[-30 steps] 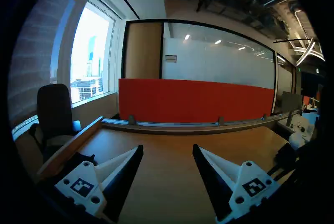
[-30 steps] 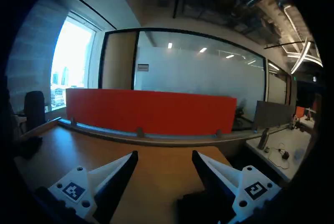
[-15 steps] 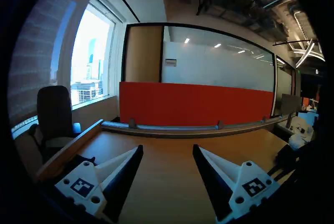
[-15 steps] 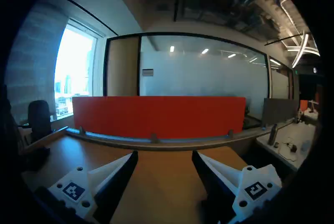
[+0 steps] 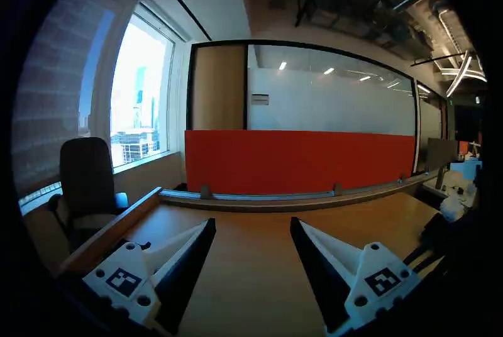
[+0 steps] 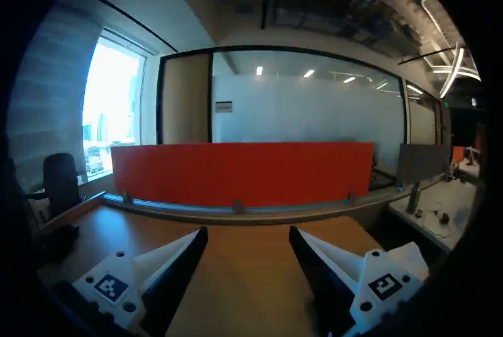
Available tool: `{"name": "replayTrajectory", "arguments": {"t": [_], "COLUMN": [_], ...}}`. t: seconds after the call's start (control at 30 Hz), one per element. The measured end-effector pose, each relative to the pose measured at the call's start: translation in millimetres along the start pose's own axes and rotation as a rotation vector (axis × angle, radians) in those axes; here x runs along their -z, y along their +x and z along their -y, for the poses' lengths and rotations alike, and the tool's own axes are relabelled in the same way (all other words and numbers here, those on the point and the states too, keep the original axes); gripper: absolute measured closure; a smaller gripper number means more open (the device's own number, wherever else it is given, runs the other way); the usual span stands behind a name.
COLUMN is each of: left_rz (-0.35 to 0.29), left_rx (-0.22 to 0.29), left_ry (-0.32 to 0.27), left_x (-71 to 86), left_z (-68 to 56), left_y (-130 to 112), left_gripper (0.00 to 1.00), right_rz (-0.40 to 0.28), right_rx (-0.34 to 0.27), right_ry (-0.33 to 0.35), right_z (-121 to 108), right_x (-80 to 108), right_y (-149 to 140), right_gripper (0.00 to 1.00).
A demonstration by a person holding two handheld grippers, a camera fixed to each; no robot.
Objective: Fold towel
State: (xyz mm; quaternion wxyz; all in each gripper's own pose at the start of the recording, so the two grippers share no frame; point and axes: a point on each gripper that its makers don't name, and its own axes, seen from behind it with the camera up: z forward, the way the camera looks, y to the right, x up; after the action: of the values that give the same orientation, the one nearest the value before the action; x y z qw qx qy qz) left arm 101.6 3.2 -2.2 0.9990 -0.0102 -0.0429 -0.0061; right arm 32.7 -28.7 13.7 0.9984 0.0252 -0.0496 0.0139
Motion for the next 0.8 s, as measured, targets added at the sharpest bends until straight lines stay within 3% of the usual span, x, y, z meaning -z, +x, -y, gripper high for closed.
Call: {"name": "replayTrajectory", "arguments": {"t": [0.2,0.4,0.8], "left_rz": [-0.014,-0.03,-0.06], "left_rx": [-0.015,0.004,-0.013], "left_ry": [0.012,0.024,0.026], "left_x": [-1.8,-1.7,-2.7], "left_z": [4.2,8.4,14.0], "left_y": [-2,-12,-52], "left_gripper": [0.13,0.13,0.13], "right_rz": [0.017,0.027,0.022], "right_rx": [-0.002,0.011,-0.008], "right_ry": [-0.008,-0.01,-0.033], "right_z": [1,4,4], "right_x": [3.3,7.1,12.0], "right_y": [1,1,0], "right_gripper": [0.0,0.0,0.0]}}
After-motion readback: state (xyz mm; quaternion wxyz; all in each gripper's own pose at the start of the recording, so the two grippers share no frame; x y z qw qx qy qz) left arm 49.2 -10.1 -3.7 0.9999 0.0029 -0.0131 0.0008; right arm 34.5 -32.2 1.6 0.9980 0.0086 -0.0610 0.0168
